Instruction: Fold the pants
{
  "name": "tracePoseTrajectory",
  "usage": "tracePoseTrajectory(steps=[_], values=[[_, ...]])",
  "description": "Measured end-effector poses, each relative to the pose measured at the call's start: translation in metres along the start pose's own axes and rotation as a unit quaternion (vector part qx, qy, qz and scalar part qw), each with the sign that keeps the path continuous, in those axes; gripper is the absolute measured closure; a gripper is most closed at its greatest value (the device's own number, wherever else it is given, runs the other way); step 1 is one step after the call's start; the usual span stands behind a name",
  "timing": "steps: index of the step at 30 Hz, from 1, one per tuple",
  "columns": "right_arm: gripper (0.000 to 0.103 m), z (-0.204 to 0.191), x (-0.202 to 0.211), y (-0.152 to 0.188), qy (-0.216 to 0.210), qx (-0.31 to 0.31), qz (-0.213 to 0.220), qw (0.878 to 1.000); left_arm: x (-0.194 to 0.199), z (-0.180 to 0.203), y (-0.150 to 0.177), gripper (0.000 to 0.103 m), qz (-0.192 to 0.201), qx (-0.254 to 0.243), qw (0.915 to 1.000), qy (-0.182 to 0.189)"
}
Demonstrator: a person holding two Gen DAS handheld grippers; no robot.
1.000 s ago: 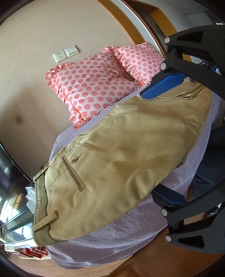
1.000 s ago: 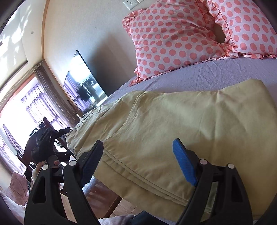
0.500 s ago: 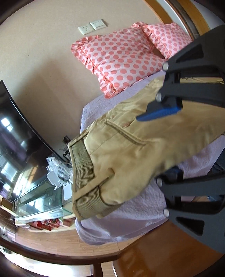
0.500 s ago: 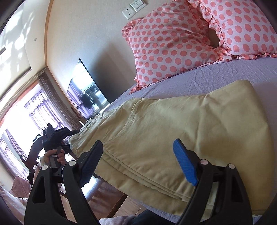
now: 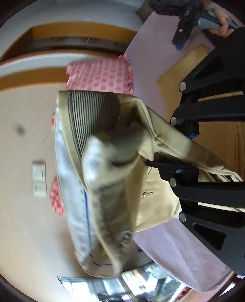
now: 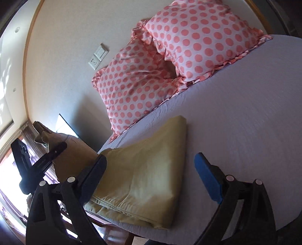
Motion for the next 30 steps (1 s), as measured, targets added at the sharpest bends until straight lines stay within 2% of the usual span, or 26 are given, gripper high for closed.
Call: tracePoseTrajectory(steps=[2,4,6,7,9,11,13,15,16,17,18,20,22,24,25,27,30], values=[[0.007,0.010,0.012,-0.005,0.009,-0.011,0.015,1.000,-0.020,0.051,0.016,0.084,-0.030,-0.049,0.9964,0.062],[0.007,0.017,0.020,-0.009,0.017,-0.019,0.023,0.999,-0.038,0.088,0.039,0.086,-0.062,-0.102,0.9887,0.091],[0.007,0.021,0.026,-0.013,0.020,-0.022,0.022,0.999,-0.056,0.106,0.061,0.087,-0.118,-0.114,0.9777,0.130],[0.007,0.023,0.027,-0.014,0.024,-0.022,0.020,0.999,-0.060,0.109,0.069,0.086,-0.134,-0.113,0.9752,0.136],[0.007,0.025,0.026,-0.018,0.011,-0.027,0.010,1.000,-0.061,0.110,0.076,0.083,-0.131,-0.123,0.9756,0.126],[0.007,0.026,0.022,-0.024,-0.012,-0.042,-0.003,0.999,-0.059,0.103,0.073,0.074,-0.141,-0.109,0.9744,0.137],[0.007,0.026,0.012,-0.029,-0.031,-0.052,-0.028,0.998,-0.049,0.092,0.063,0.070,-0.153,-0.072,0.9694,0.178],[0.007,0.025,0.000,-0.033,-0.023,-0.051,-0.064,0.996,-0.036,0.066,0.052,0.062,-0.156,-0.012,0.9601,0.231],[0.007,0.025,-0.007,-0.034,-0.012,-0.047,-0.082,0.995,-0.026,0.050,0.049,0.053,-0.147,0.019,0.9573,0.248],[0.008,0.025,-0.013,-0.036,0.000,-0.039,-0.096,0.995,-0.018,0.027,0.041,0.048,-0.132,0.052,0.9584,0.248],[0.008,0.023,-0.018,-0.037,0.009,-0.030,-0.107,0.994,-0.013,0.001,0.033,0.046,-0.118,0.082,0.9626,0.229],[0.009,0.020,-0.031,-0.039,0.008,-0.019,-0.133,0.991,-0.009,-0.052,0.021,0.044,-0.102,0.134,0.9715,0.167],[0.020,0.017,-0.045,-0.038,0.000,-0.012,-0.157,0.987,-0.015,-0.097,0.019,0.043,-0.116,0.167,0.9741,0.099],[0.023,0.011,-0.059,-0.038,0.013,0.009,-0.171,0.985,-0.031,-0.127,0.022,0.043,-0.147,0.178,0.9707,0.066],[0.028,0.009,-0.066,-0.038,0.016,0.015,-0.178,0.984,-0.040,-0.139,0.026,0.043,-0.165,0.185,0.9673,0.055],[0.032,0.006,-0.078,-0.039,0.010,0.021,-0.190,0.981,-0.053,-0.153,0.032,0.043,-0.196,0.198,0.9585,0.060],[0.043,0.005,-0.090,-0.039,-0.005,0.022,-0.211,0.977,-0.069,-0.160,0.039,0.042,-0.222,0.218,0.9444,0.107]])
Point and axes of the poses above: each gripper's, at about its wrist camera, not at the fingertips, and x roughly against the way its jaws point, z to its right, y to its underside, the point moved 2 cm from there along -x, roughly the way its jaws point, and after that the axes turned 4 degrees about y, right-handed, at the moved point
